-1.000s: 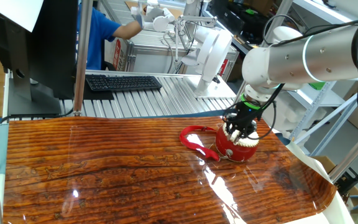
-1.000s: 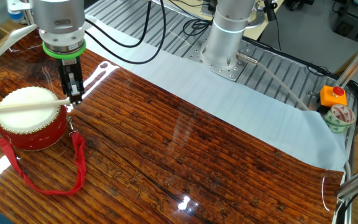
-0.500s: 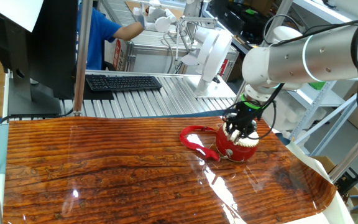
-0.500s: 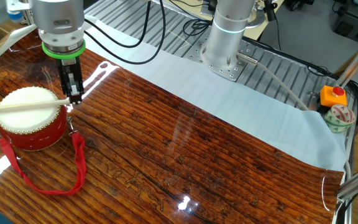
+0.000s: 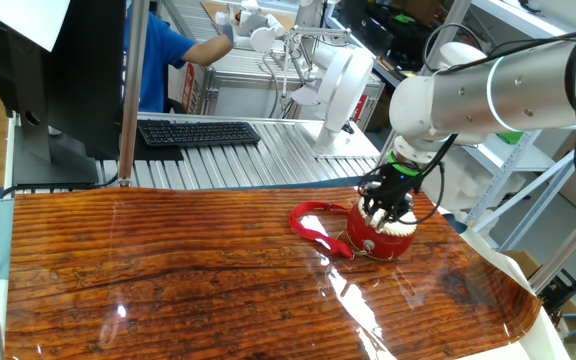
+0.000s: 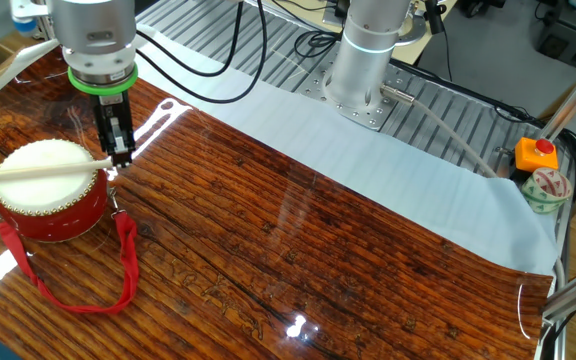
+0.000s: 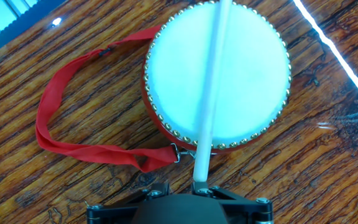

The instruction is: Play the drum

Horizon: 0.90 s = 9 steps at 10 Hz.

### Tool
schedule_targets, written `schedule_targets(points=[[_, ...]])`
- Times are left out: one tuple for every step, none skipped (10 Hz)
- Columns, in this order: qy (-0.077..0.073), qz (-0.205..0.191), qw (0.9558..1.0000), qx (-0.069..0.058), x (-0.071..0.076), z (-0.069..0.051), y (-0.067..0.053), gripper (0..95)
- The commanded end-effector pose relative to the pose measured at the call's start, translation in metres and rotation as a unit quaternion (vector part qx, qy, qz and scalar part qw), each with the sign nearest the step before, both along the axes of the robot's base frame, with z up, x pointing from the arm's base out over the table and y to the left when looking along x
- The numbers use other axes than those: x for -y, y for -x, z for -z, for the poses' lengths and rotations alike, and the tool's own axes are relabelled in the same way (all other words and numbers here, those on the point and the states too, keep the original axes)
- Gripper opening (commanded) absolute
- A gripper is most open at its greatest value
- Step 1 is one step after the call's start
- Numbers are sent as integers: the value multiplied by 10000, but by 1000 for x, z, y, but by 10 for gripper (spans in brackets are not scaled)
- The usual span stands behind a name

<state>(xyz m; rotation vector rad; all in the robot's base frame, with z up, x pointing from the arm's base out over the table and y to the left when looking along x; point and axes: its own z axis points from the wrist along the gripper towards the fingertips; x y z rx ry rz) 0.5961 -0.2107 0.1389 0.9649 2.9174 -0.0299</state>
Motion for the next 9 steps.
schedule_targets(points=[[-2,-2,10000,0,0,0,0,190],[-74,-259,9992,-305,49,4,-44,190],[-81,-264,9991,-310,51,6,-46,190],[-96,-259,9991,-321,51,6,-46,190],[-97,-256,9991,-323,51,6,-46,190],[-97,-255,9991,-321,51,6,-46,190],[-96,-256,9991,-319,51,5,-46,190],[-87,-256,9992,-309,50,4,-44,190],[-82,-257,9992,-307,49,3,-43,190]])
